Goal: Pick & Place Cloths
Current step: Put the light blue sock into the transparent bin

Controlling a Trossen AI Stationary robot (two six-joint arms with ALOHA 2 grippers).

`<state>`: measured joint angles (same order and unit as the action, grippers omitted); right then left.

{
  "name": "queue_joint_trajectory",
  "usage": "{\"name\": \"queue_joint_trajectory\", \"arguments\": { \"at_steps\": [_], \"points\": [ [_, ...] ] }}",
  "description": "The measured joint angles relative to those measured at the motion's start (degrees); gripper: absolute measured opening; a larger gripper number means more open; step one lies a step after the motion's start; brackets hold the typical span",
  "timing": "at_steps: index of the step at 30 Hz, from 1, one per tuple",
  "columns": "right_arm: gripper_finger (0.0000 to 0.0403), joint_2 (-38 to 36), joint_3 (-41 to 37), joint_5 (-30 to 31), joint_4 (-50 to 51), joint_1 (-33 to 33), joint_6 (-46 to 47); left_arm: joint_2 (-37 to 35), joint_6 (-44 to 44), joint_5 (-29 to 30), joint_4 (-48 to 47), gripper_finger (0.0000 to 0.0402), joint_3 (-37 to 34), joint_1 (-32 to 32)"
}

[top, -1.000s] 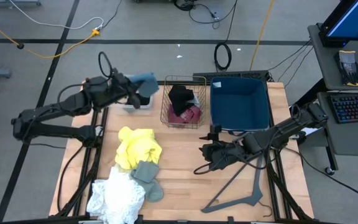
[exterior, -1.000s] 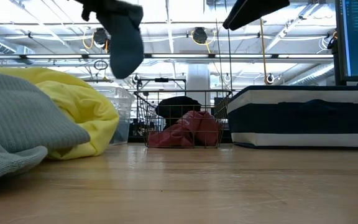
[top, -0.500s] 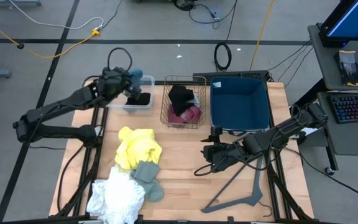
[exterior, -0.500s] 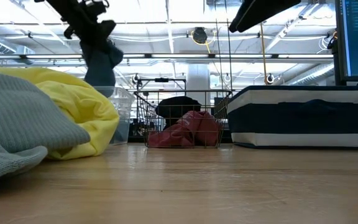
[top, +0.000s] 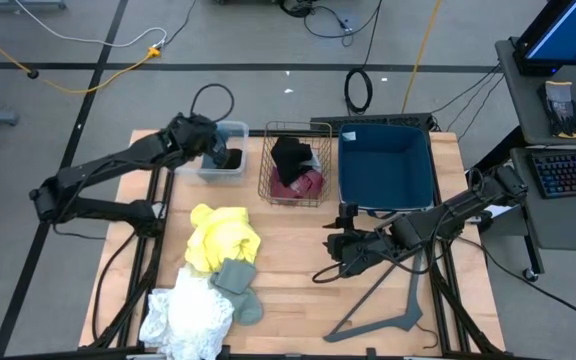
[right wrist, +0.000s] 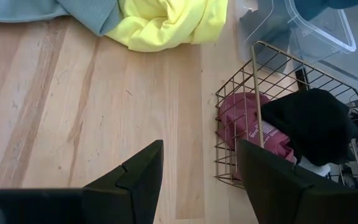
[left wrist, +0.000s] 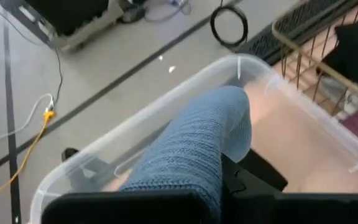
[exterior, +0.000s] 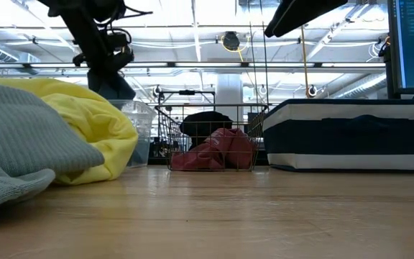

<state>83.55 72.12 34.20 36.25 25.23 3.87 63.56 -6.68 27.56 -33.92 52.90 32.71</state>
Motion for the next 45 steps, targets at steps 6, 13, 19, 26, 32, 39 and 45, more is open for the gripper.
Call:
{"name": "queue_joint_trajectory", "arguments": {
  "at_steps": [6,13,19,26,32,39,45],
  "points": [
    [0.0196,0.0,0.0,0.0,-0.1,0.0,0.0,1.5,-1.3,-3.2,-2.0,0.0,0.0,1.3],
    [0.0196,0.0,0.0,0.0,-0.2,0.0,0.0,2.7,-1.6,-7.1,-3.5,0.0,0.0,2.8],
    [0.0196,0.0,0.0,0.0,-0.3,0.0,0.0,4.4,-2.6,-9.9,-5.1,0.0,0.0,4.0],
    [0.0196,0.0,0.0,0.0,-0.4,0.0,0.0,8.3,-2.9,-12.1,-5.9,0.0,0.0,4.1],
    [0.0196,0.0,0.0,0.0,-0.4,0.0,0.0,9.6,-2.7,-12.7,-5.8,0.0008,-0.1,4.1],
    [0.0196,0.0,0.0,0.0,-0.4,0.0,0.0,9.6,-2.6,-12.7,-5.8,0.0042,-0.1,4.1],
    [0.0196,0.0,0.0,-0.2,-0.4,0.0,0.0,9.3,-2.0,-12.7,-5.9,0.0125,-0.1,4.0]
  ]
}}
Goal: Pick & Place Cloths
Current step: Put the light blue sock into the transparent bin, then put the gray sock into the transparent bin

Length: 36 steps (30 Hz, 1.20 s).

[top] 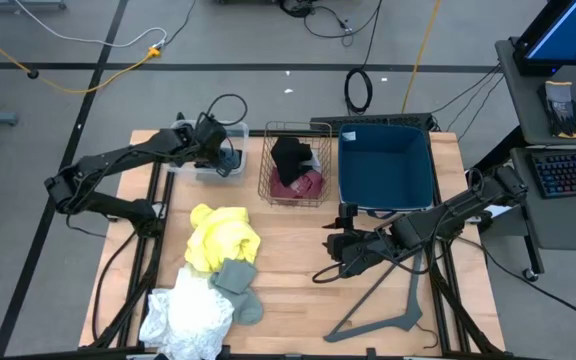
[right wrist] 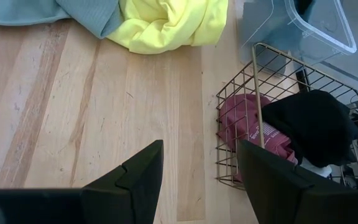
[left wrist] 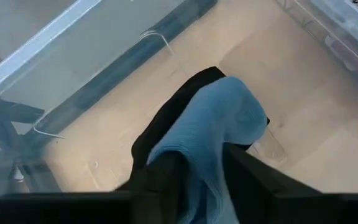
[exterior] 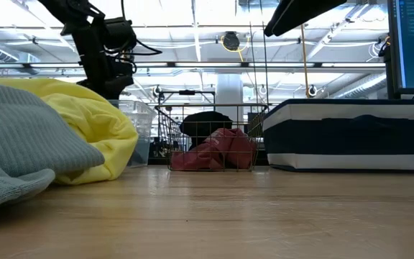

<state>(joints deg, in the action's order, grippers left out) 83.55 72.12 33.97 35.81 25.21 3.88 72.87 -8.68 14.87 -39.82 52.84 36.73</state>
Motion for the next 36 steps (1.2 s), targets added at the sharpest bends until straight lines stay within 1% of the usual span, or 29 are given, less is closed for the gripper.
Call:
{"name": "queue_joint_trajectory", "arguments": {
  "at_steps": [4,6,9,13,15,16,19,22,25,29,31,33,36],
  "points": [
    [0.0196,0.0,0.0,-2.2,-0.6,0.0,0.0,-2.3,1.2,0.0,-0.4,0.019,0.0,-0.1],
    [0.0196,0.0,0.0,-2.7,-1.0,0.0,0.0,-4.4,1.1,-1.4,-0.6,0.0218,0.0,-0.1],
    [0.0196,0.0,0.0,-2.8,-1.3,0.0,0.0,-8.2,1.3,-7.3,-0.5,0.0251,0.0,-0.1],
    [0.0196,0.0,0.0,-2.8,-1.6,0.0,-0.1,-13.6,0.6,-15.3,-0.3,0.0279,0.0,-1.3],
    [0.0196,0.0,-0.2,-3.3,-3.6,0.0,-0.2,-16.3,0.6,-17.4,-0.2,0.0287,0.0,-2.7],
    [0.0196,0.0,-0.7,-4.7,-6.1,0.0,-0.8,-17.6,0.6,-18.0,0.0,0.0289,0.0,-3.6],
    [0.0196,0.0,-3.3,-10.3,-16.1,0.0,-5.3,-21.4,1.5,-18.4,1.1,0.0291,0.0,-6.5],
    [0.0196,0.1,-6.5,-16.1,-27.4,0.0,-10.7,-25.0,2.3,-18.4,4.1,0.0292,0.0,-9.7],
    [0.0196,1.1,-9.3,-19.3,-37.0,-0.1,-13.6,-28.2,2.5,-18.4,6.8,0.0292,0.0,-12.7],
    [0.0196,3.9,-10.0,-20.5,-41.7,-0.1,-14.4,-31.2,2.5,-18.4,7.3,0.0292,0.1,-16.5],
    [0.0196,5.2,-10.0,-21.5,-42.2,-0.1,-15.3,-31.8,1.7,-19.1,7.1,0.0292,0.1,-18.9],
    [0.0196,6.6,-10.0,-22.2,-42.2,-0.1,-15.5,-31.8,0.2,-20.6,7.1,0.0292,0.1,-21.9],
    [0.0196,7.9,-10.0,-22.2,-42.1,-0.1,-15.3,-30.5,-1.5,-21.3,7.1,0.0292,0.1,-28.0]
  ]
}}
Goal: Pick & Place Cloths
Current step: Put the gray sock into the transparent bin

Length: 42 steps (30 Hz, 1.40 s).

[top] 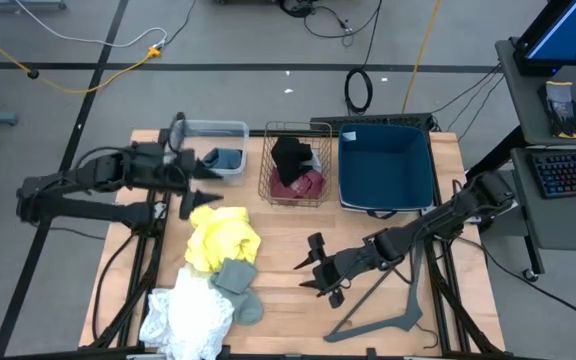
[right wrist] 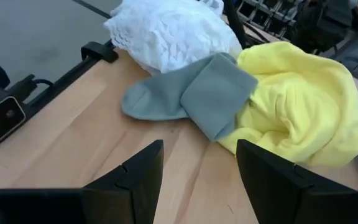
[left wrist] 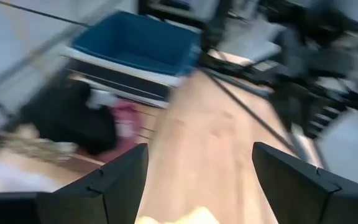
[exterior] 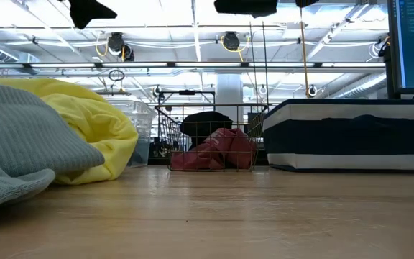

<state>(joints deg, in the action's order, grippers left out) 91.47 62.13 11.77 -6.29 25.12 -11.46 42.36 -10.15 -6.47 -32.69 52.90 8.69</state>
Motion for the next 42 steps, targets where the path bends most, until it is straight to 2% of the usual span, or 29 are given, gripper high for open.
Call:
{"name": "queue_joint_trajectory", "arguments": {
  "at_steps": [5,10,17,25,34,42],
  "points": [
    [0.0196,0.7,0.0,0.0,2.2,0.0,0.2,4.1,-3.0,2.8,0.1,0.0292,0.0,-12.6],
    [0.0196,0.6,0.0,0.0,4.8,0.0,0.2,10.1,-8.6,9.9,-0.1,0.0292,0.0,-24.2],
    [0.0196,0.6,0.0,0.0,6.3,0.1,0.3,20.0,-22.2,15.8,-2.2,0.0292,0.0,-34.8],
    [0.0196,0.6,0.0,0.0,6.3,0.1,0.3,29.2,-38.9,22.9,-10.2,0.0292,0.0,-39.2],
    [0.0196,0.6,0.1,0.0,6.4,0.1,0.3,36.3,-45.2,22.6,-11.0,0.0292,0.0,-41.2],
    [0.0196,0.6,0.1,0.0,6.6,0.1,0.5,37.3,-50.4,22.8,-14.0,0.0292,0.0,-42.3]
  ]
}}
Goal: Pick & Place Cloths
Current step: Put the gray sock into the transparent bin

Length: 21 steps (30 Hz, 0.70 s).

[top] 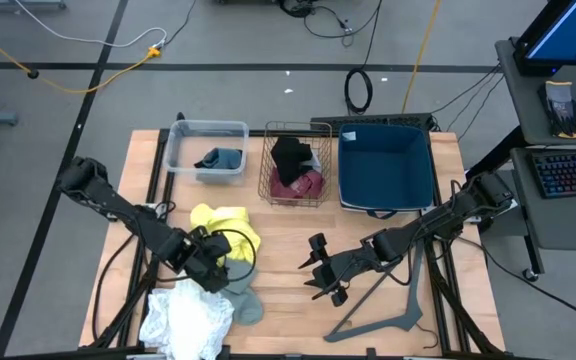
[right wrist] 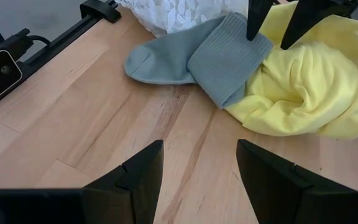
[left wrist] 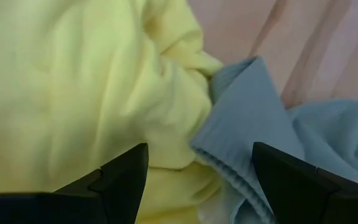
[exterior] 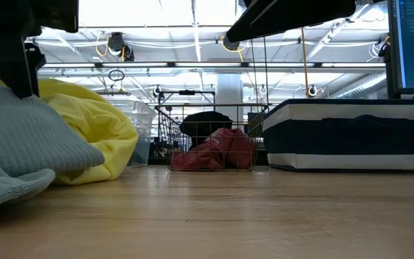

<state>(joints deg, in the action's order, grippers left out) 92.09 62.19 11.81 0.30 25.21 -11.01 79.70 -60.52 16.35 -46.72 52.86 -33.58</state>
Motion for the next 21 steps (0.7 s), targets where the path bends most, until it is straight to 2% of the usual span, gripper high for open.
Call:
{"name": "queue_joint_trajectory", "arguments": {
  "at_steps": [16,21],
  "points": [
    [0.0196,0.0,0.0,0.0,0.0,0.0,0.0,0.5,-7.5,-1.1,0.6,0.0291,0.0,-3.2],
    [0.0196,0.0,0.0,0.0,0.0,0.0,0.0,3.3,-6.2,-2.6,4.7,0.0291,0.0,-3.7]
  ]
}}
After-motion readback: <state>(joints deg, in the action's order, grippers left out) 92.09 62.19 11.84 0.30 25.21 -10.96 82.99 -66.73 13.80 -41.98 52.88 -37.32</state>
